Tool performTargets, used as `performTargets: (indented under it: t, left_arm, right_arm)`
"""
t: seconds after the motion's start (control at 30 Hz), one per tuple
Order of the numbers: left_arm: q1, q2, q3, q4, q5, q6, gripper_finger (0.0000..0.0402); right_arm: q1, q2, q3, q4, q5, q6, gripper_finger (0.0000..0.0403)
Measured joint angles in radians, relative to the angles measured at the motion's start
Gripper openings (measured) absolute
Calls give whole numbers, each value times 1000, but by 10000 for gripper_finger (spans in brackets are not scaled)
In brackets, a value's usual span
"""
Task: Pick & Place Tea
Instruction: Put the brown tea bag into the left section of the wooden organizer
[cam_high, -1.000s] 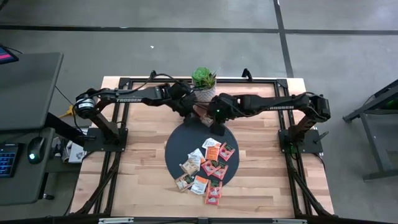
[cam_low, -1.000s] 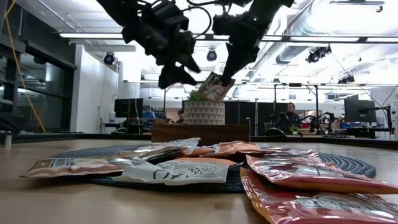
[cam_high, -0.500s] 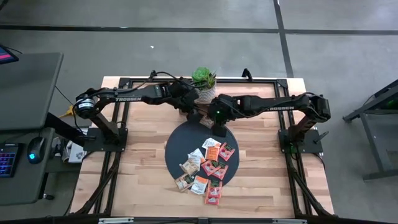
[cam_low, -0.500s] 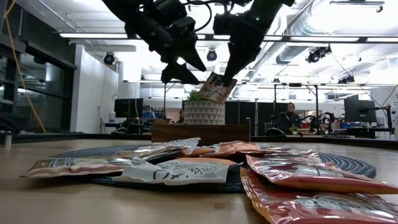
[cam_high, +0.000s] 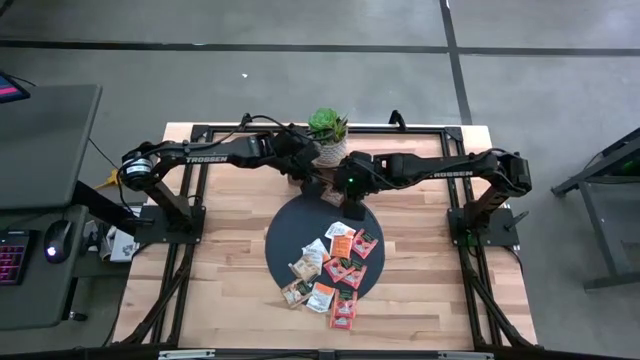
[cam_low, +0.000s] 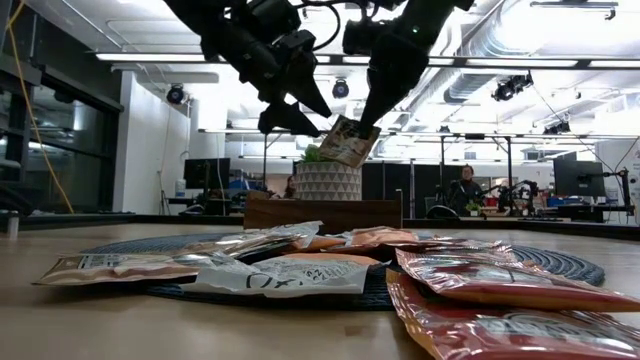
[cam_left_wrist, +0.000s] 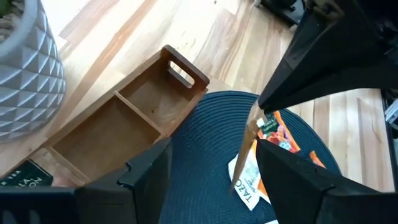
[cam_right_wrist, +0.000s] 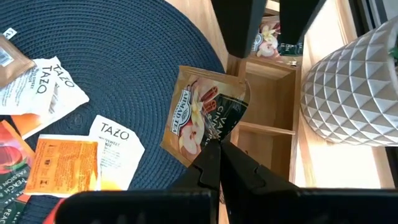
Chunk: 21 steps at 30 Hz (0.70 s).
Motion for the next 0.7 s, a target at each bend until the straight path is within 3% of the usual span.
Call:
performTargets:
  t: [0.7]
  left_arm:
    - [0, 0, 0, 4, 82, 104, 233]
  right_arm:
    - [-3, 1, 0, 76, -15, -19, 0]
